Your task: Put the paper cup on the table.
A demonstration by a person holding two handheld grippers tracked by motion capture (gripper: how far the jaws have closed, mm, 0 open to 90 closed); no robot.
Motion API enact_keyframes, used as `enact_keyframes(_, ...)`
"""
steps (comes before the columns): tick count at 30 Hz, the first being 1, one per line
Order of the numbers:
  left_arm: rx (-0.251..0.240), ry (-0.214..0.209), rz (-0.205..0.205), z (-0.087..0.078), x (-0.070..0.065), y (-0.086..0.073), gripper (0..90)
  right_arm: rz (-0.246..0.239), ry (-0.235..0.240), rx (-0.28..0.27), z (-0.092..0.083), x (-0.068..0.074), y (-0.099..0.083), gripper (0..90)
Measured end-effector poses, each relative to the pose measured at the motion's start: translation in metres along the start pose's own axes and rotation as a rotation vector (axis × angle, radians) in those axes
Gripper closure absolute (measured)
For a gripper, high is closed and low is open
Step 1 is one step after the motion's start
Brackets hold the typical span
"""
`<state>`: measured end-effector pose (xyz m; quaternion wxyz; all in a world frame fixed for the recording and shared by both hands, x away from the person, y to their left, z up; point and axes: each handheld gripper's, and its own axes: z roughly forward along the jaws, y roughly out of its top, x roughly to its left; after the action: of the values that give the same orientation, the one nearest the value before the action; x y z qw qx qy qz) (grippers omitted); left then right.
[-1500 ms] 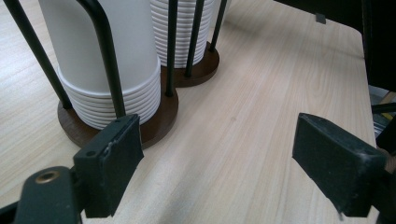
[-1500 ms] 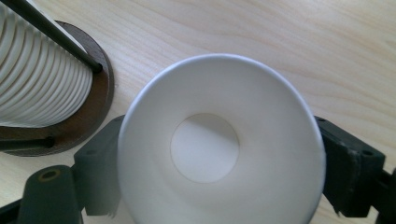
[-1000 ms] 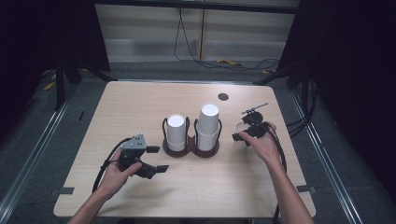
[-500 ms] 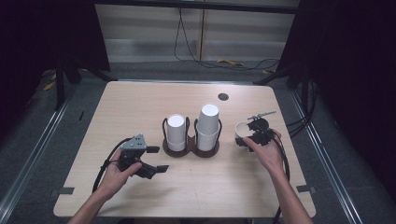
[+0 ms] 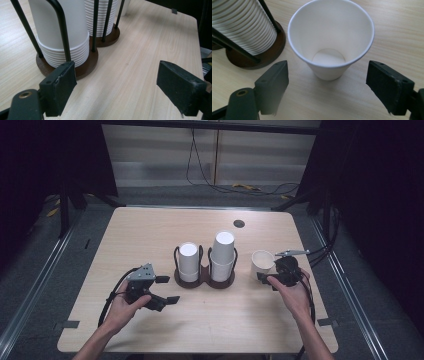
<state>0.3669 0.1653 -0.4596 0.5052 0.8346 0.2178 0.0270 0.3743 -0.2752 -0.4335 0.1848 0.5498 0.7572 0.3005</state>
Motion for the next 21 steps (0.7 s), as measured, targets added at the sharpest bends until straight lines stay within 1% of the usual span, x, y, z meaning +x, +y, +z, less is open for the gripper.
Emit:
enact_keyframes(2, 0.002, 0.009, 0.005, -0.001, -0.002, 0.0, 15.8, -0.004, 0.0, -0.006, -0.001, 0.001, -0.002, 19.4)
enact_keyframes(3, -0.001, 0.006, 0.003, -0.001, -0.002, 0.001, 15.8, 0.004, 0.009, -0.016, -0.003, 0.003, -0.005, 19.5)
enact_keyframes(5, 0.005, 0.014, -0.003, 0.0, -0.003, 0.0, 15.8, 0.006, 0.029, -0.057, -0.009, 0.008, -0.012, 20.2)
enact_keyframes(6, 0.005, 0.014, -0.003, 0.0, -0.003, 0.0, 15.8, 0.006, 0.029, -0.057, -0.009, 0.008, -0.012, 20.2)
enact_keyframes(8, 0.009, 0.009, -0.005, -0.001, -0.003, 0.0, 15.8, 0.006, 0.045, -0.082, -0.013, 0.013, -0.016, 20.2)
enact_keyframes(9, 0.009, 0.01, -0.007, -0.002, -0.004, 0.001, 15.8, 0.0, 0.05, -0.098, -0.015, 0.016, -0.018, 20.2)
enact_keyframes(10, 0.004, 0.001, -0.015, -0.002, -0.004, 0.001, 15.8, -0.008, 0.055, -0.118, -0.017, 0.019, -0.019, 20.0)
enact_keyframes(11, 0.012, -0.006, -0.013, -0.003, -0.005, 0.001, 15.8, -0.001, 0.079, -0.131, -0.019, 0.021, -0.02, 20.0)
enact_keyframes(12, 0.012, 0.003, -0.016, -0.003, -0.006, 0.0, 15.8, 0.004, 0.107, -0.141, -0.021, 0.024, -0.021, 19.7)
enact_keyframes(13, 0.025, 0.011, -0.002, -0.003, -0.008, -0.001, 15.8, 0.002, 0.119, -0.151, -0.023, 0.027, -0.022, 19.3)
enact_keyframes(14, 0.032, 0.008, 0.0, -0.004, -0.009, -0.003, 15.8, -0.002, 0.122, -0.159, -0.025, 0.031, -0.023, 19.1)
enact_keyframes(15, 0.027, 0.005, -0.005, -0.003, -0.011, -0.005, 15.8, -0.001, 0.133, -0.162, -0.026, 0.034, -0.024, 18.9)
enact_keyframes(16, 0.035, 0.001, -0.009, -0.003, -0.012, -0.006, 15.8, 0.0, 0.161, -0.165, -0.026, 0.038, -0.025, 18.8)
enact_keyframes(17, 0.044, 0.011, -0.003, -0.003, -0.013, -0.007, 15.8, -0.004, 0.165, -0.164, -0.026, 0.041, -0.026, 18.6)
enact_keyframes(18, 0.049, 0.03, 0.006, -0.003, -0.014, -0.009, 15.8, -0.018, 0.165, -0.172, -0.025, 0.045, -0.027, 18.3)
enact_keyframes(19, 0.063, 0.031, 0.009, -0.002, -0.015, -0.01, 15.8, -0.026, 0.172, -0.183, -0.025, 0.05, -0.028, 18.1)
enact_keyframes(21, 0.069, 0.014, 0.014, -0.002, -0.017, -0.013, 15.8, -0.031, 0.196, -0.179, -0.022, 0.058, -0.029, 16.5)
